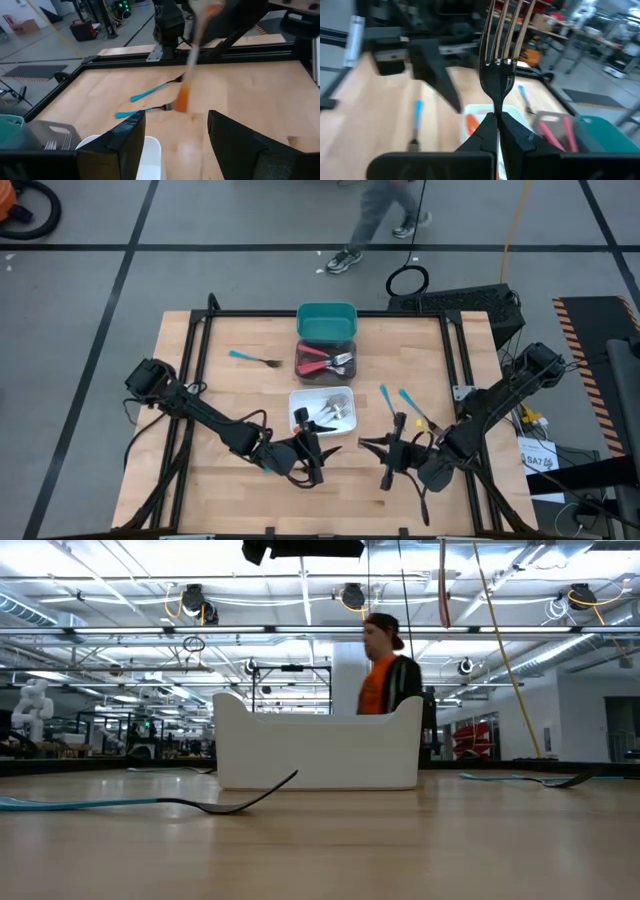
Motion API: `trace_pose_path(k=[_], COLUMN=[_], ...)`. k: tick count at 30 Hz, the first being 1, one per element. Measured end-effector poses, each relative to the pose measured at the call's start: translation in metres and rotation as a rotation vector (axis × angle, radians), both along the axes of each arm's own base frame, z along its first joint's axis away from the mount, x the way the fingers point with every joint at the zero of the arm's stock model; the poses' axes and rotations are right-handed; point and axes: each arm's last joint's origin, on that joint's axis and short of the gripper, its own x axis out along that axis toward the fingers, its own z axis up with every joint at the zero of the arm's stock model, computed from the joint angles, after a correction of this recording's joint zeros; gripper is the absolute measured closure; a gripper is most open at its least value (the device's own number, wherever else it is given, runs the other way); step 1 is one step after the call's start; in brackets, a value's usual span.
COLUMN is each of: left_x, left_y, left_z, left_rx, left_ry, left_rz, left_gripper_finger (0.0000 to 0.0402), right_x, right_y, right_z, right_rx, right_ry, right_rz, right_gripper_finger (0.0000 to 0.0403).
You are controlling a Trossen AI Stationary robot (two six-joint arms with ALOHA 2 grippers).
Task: Sort silverware by color (type)
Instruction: Put the orange fork into the white bin
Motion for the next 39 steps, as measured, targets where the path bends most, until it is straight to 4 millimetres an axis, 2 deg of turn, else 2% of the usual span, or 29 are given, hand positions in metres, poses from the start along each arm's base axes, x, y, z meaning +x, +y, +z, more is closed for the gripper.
trace_pose_path(k=[4,14,19,22,33,36,39], left_x=[0.001,0.003,0.017,0.027,0.065,0.071,0.071], left_y=[-0.001,-0.004,-0.012,-0.016,-0.026,-0.028,-0.029], left_z=[0.001,0.004,-0.012,-0.018,-0.011,-0.011,-0.01], left_rx=[-0.014,-0.027,0.042,0.121,0.137,0.15,0.167], left_ry=[-0.001,-0.044,-0.105,-0.125,-0.055,-0.028,0.001], left_rz=[-0.034,-0.076,-0.1,-0.029,0.047,0.096,0.12], left_gripper_finger=[0.0188,0.0188,0.0188,0.0188,0.0189,0.0208,0.0244], right_x=[0.001,0.002,0.003,0.003,0.003,0.003,0.003], right_y=[0.003,0.003,0.004,0.004,0.004,0.004,0.004], right_z=[0.003,0.004,0.008,0.007,0.008,0.008,0.008], right_rx=[0.009,0.009,0.011,0.001,0.0,-0.005,-0.014], right_ry=[-0.005,-0.016,-0.041,-0.036,-0.04,-0.039,-0.038], right_rz=[0.065,0.069,0.076,0.077,0.078,0.079,0.081], right_gripper_finger=[0.0402,0.0402,0.0402,0.0402,0.0401,0.0401,0.0401])
